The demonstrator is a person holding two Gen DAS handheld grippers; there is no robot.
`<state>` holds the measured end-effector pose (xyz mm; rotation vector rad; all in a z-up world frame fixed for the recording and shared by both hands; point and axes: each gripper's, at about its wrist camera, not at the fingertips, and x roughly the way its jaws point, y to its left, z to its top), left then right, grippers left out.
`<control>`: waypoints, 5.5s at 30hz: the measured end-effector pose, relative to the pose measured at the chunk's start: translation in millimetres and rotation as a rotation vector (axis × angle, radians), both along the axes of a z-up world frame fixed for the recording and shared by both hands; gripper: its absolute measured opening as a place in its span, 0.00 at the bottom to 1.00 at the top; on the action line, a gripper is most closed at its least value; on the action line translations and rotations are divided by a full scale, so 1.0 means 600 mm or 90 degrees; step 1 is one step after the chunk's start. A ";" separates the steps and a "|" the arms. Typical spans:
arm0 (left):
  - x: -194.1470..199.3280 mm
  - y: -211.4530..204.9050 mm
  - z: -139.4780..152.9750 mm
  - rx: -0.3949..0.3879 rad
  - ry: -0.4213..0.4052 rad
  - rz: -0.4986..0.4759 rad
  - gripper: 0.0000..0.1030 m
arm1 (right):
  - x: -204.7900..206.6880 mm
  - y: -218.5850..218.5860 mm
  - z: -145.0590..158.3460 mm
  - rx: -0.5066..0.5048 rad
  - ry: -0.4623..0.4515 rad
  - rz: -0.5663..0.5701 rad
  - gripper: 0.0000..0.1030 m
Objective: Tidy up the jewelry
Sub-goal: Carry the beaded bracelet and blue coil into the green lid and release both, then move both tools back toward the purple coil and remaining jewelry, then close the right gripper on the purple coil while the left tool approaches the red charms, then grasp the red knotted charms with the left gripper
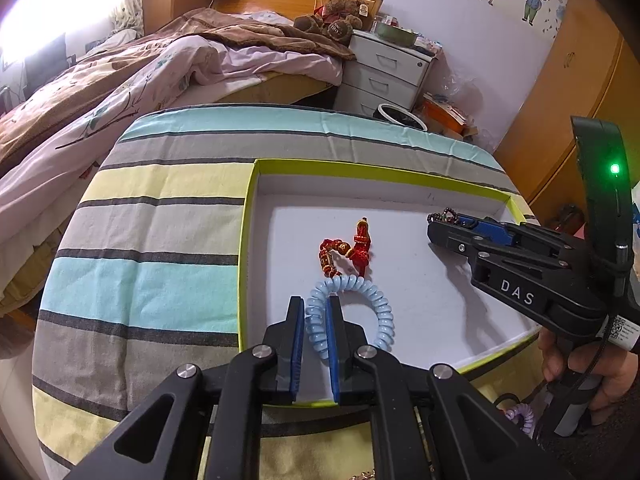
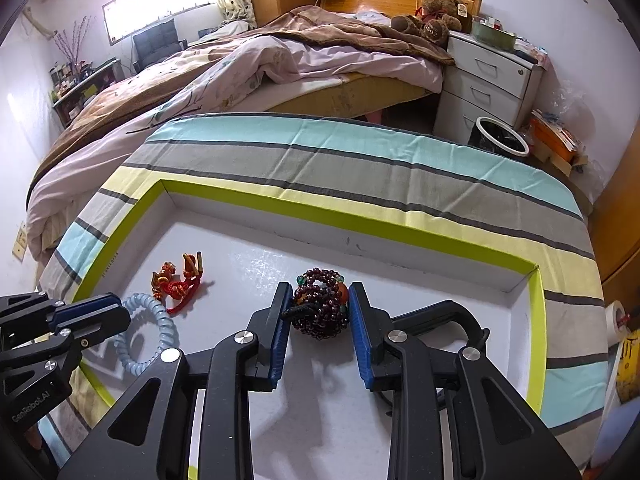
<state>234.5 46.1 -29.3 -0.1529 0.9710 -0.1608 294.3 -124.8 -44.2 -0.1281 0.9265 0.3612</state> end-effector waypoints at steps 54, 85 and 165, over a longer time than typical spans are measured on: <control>-0.235 0.013 0.066 -0.067 -0.068 0.018 0.42 | -0.273 -0.096 0.034 0.073 -0.053 -0.070 0.43; -0.250 0.049 0.014 -0.099 -0.022 -0.048 0.42 | -0.300 -0.094 -0.015 0.074 -0.002 -0.122 0.09; -0.142 -0.205 0.001 0.097 -0.016 -0.239 0.22 | -0.310 -0.212 -0.011 0.031 -0.018 -0.157 0.11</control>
